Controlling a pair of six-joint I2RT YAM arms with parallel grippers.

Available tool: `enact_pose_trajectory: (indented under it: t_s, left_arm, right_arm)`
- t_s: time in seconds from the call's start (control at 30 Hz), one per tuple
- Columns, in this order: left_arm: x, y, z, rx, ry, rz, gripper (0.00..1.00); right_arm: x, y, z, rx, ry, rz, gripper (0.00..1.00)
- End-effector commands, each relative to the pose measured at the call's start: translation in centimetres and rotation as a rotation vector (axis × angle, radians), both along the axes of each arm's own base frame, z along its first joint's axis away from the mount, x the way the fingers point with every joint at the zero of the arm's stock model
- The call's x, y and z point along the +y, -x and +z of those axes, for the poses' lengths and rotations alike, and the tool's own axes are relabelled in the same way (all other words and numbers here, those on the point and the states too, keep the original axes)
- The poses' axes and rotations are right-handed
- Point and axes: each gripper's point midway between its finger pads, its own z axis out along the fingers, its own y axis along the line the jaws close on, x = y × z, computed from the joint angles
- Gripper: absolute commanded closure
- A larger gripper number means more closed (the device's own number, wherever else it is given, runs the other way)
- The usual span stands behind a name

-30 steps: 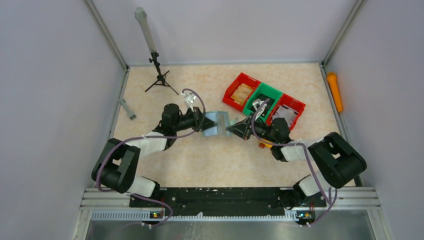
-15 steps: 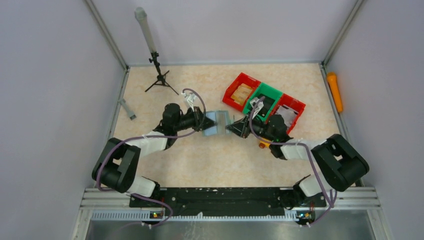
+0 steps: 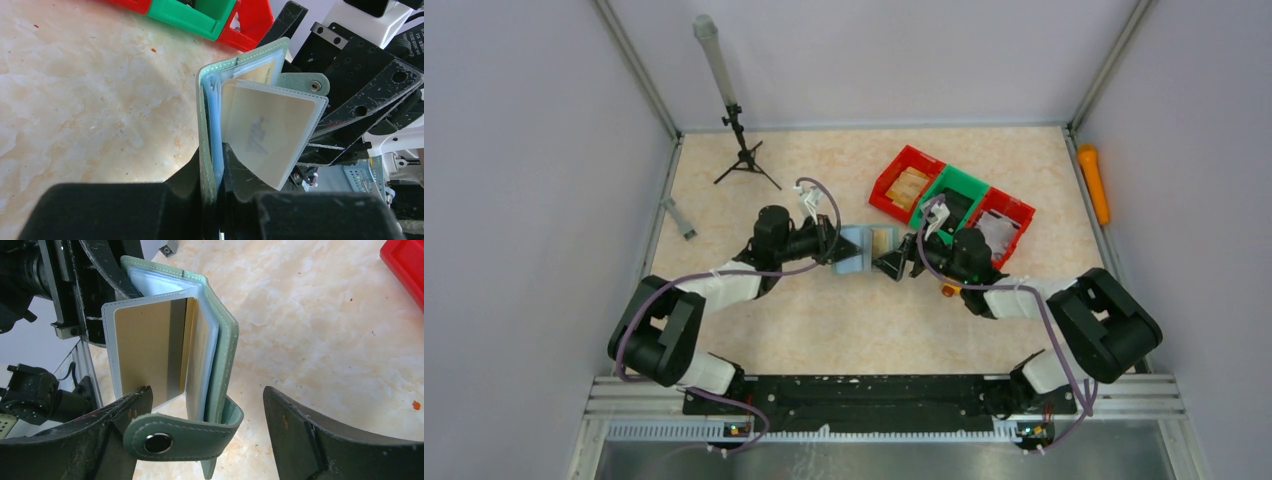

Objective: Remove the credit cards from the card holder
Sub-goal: Remove the credit card from the card holder.

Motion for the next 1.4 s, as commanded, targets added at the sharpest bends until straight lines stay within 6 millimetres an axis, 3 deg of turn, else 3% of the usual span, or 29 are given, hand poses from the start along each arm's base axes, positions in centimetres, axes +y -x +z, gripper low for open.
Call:
enact_pose_trajectory:
  t_s: [0.0,0.33,0.63,0.93,1.17,1.27,1.37]
  left_arm:
    - [-0.8,-0.6,2.5,-0.086,0.029,-0.037,0.98]
    - [-2.0,0.4,2.9,-0.093,0.059,-0.113,0.92]
    - [-1.7,-0.1,2.4,-0.089,0.029,-0.075,0.82]
    - [-0.9,-0.5,2.6,-0.108,0.014,-0.009,0.51]
    - [-0.8,-0.3,2.7,-0.112,0.025,-0.010,0.18]
    - [-0.7,-0.2,2.8,-0.126,0.024,-0.004,0.11]
    - [-0.9,-0.3,2.5,-0.112,0.021,-0.020,0.15]
  right_arm:
    - [0.7,-0.6,2.0,-0.066,-0.024,0.005,0.16]
    - [1.5,-0.7,1.3,-0.037,-0.001,0.025,0.19]
    - [1.0,-1.6,0.3,-0.010,0.047,-0.036,0.82]
    - [0.3,-2.5,-0.6,0.016,0.090,-0.094,0.88]
    - [0.5,-2.4,-0.4,0.018,0.080,-0.082,0.89]
    - [0.7,-2.1,-0.3,0.015,0.070,-0.064,0.89]
    - [0.9,-1.9,-0.1,0.013,0.059,-0.049,0.90]
